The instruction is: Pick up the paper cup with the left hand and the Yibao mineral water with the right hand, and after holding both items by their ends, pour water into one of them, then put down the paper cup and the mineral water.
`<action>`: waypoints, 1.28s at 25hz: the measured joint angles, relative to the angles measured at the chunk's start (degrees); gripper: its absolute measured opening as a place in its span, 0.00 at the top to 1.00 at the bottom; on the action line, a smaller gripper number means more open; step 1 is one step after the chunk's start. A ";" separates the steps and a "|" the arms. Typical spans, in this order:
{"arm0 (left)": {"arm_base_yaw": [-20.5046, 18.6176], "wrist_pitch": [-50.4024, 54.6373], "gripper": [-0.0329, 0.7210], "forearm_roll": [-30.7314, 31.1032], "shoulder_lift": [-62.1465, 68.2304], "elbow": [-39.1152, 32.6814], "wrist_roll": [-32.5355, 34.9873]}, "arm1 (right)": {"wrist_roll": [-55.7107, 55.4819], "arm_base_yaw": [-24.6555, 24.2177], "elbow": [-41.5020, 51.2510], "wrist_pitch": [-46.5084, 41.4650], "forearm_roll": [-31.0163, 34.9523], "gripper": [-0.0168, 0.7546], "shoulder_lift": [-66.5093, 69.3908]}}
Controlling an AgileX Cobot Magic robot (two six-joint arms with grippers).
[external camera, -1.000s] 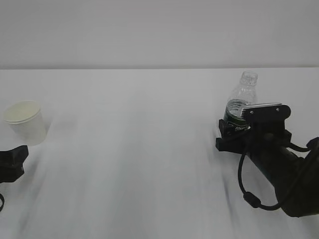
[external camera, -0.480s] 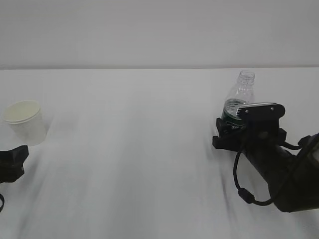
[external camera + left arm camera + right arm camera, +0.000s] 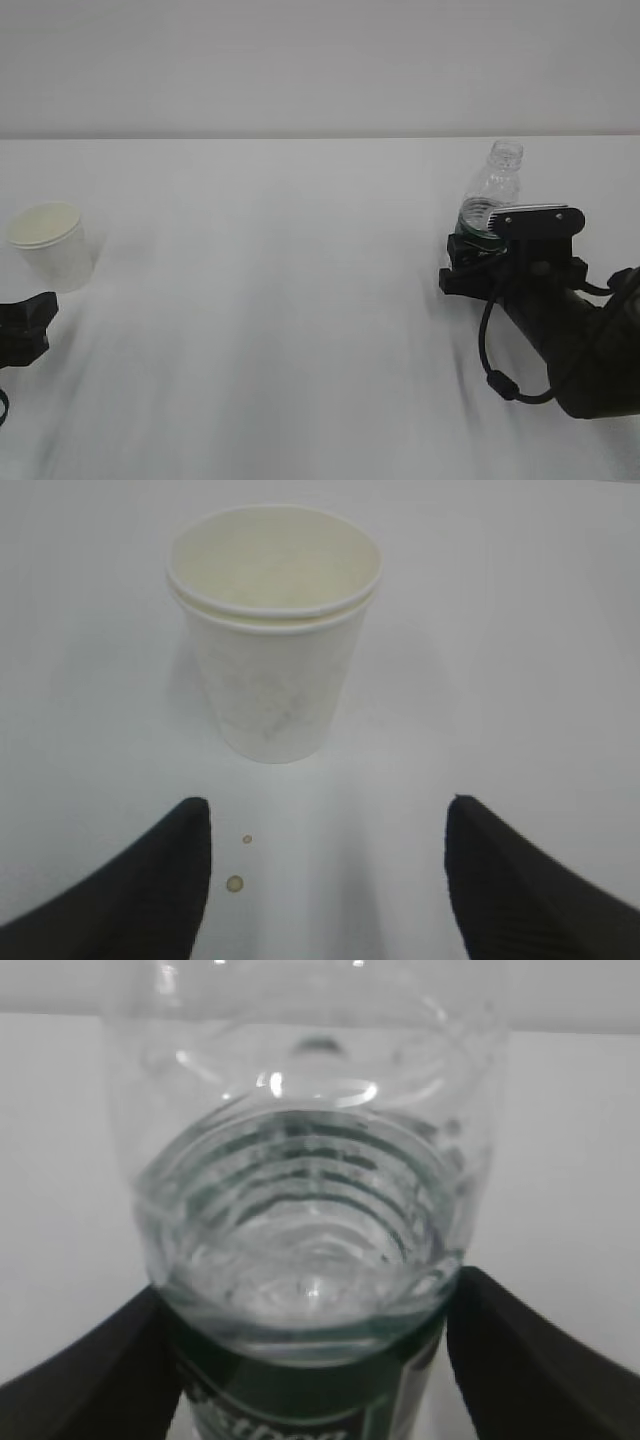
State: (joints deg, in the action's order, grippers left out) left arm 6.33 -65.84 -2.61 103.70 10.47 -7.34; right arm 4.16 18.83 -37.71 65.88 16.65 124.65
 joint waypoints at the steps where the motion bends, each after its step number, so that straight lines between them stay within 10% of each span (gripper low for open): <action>1: 0.00 0.00 0.27 0.09 0.00 0.00 0.00 | 0.00 0.00 -0.20 0.00 -0.16 0.21 0.00; 32: 0.00 0.00 0.27 0.22 0.00 0.00 0.03 | 0.10 -0.22 -6.11 -1.28 -1.08 0.21 2.17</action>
State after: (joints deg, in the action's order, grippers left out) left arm 6.33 -65.84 -2.40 103.70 10.47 -7.32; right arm 4.26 18.61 -43.82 64.60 15.57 126.82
